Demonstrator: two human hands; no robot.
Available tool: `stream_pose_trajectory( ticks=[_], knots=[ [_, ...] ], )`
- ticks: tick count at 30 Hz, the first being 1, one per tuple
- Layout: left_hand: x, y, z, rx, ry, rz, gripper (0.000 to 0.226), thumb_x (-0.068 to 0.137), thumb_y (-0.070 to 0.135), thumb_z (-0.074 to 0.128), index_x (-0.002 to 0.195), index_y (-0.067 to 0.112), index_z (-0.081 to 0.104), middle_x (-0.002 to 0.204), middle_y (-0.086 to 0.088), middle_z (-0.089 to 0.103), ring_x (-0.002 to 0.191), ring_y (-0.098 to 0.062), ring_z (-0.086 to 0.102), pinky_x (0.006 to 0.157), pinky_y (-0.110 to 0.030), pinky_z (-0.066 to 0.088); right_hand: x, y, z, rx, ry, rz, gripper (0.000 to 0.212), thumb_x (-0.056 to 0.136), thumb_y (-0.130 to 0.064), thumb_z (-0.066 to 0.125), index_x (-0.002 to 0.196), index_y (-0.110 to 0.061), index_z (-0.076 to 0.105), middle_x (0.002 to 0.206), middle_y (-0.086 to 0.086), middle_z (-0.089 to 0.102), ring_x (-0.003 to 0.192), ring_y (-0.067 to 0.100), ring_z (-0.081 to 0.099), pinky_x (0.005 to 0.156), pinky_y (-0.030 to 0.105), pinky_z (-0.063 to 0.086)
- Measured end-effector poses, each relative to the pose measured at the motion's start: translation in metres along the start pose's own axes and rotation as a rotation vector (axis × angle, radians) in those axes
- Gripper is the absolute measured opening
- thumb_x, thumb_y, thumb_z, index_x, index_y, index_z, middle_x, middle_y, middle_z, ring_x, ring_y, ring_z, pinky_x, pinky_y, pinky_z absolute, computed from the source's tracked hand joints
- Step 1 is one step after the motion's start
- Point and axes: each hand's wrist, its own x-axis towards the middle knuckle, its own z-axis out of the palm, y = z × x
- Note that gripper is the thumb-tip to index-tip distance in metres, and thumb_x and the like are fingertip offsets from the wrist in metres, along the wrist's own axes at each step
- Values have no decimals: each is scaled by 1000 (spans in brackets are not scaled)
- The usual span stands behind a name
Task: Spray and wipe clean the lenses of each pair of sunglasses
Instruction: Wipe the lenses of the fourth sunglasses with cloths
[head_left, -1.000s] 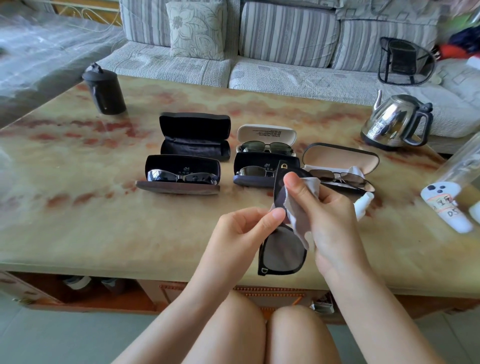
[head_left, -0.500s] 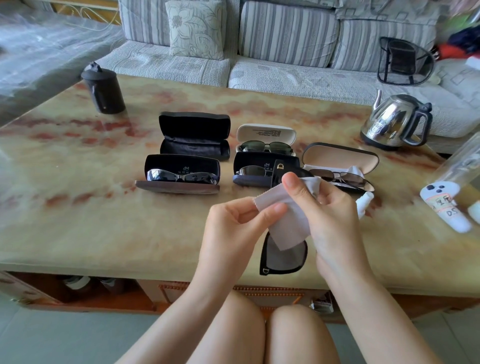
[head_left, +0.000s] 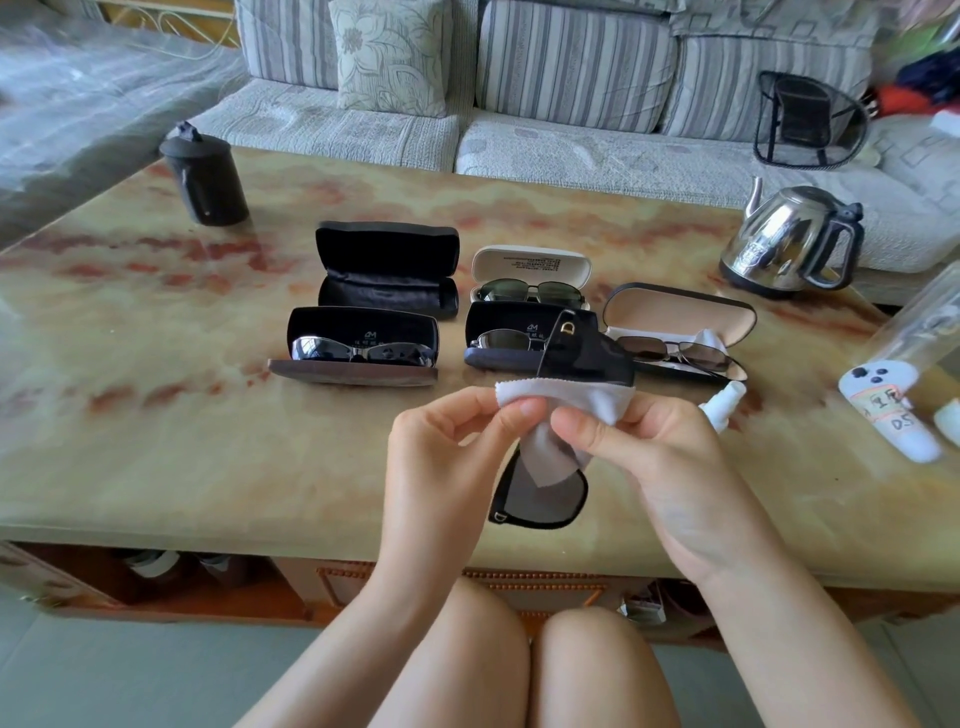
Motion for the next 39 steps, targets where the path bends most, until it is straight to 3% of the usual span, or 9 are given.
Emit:
stream_pose_trajectory(
  ticks=[4,11,14,19,23,26,30,34,39],
  knots=[
    [-1,-1,-5,95,-50,42,17,87,8,66,84,23,76,80,13,76,80,-1,70,75,-14,51,1,-3,-5,-42,-53,28,32,69,-17,70,99,-7,75,98,7,76,89,10,70,76,13,49],
    [4,8,-3,49,-17,34,9,67,26,79,68,22,72,67,11,73,66,2,66,66,-10,48,1,2,-7,-29,75,-11,16,52,-22,78,67,-17,78,76,2,76,75,9,71,69,12,51],
    [6,2,-4,1,20,-4,18,61,34,80,67,20,70,71,4,74,70,-6,68,71,-18,52,1,4,-9,-41,62,-16,28,59,-25,76,84,-12,78,87,3,77,85,9,70,77,14,49],
    [7,-6,-10,-31,1,10,18,80,28,69,86,12,69,85,0,74,85,-10,69,80,-16,49,1,5,-12,4,87,5,22,70,-29,69,80,-10,73,73,-6,71,75,2,61,83,21,39],
    [5,-9,-10,41,-115,-23,14,80,33,67,84,20,73,84,6,74,85,-5,68,80,-16,49,-1,6,-8,67,82,-22,46,69,-50,79,90,-9,77,102,9,74,110,20,64,108,35,37],
    [4,-9,-6,60,-187,-50,19,78,37,64,86,23,74,85,9,75,87,-4,69,82,-18,50,0,8,-9,136,47,-11,33,85,-31,69,90,0,74,112,16,71,122,22,58,116,39,29],
    [5,-7,-2,26,-243,-60,22,80,36,61,88,20,75,86,9,76,85,1,67,82,-15,50,-4,9,-5,201,48,-11,25,86,-22,55,83,-5,73,97,8,72,108,16,61,108,34,38],
    [2,-10,1,50,-242,-59,12,87,20,67,92,14,76,88,4,77,89,-4,70,84,-19,53,-4,15,0,175,117,-18,26,84,-30,63,79,-7,73,95,9,72,103,22,65,104,34,41],
    [-3,-8,5,76,-148,60,17,89,12,66,79,21,77,76,12,75,77,6,66,72,-12,48,-4,15,6,43,140,-56,27,63,-33,76,83,-15,77,87,-1,77,85,6,70,73,12,48]
  ],
)
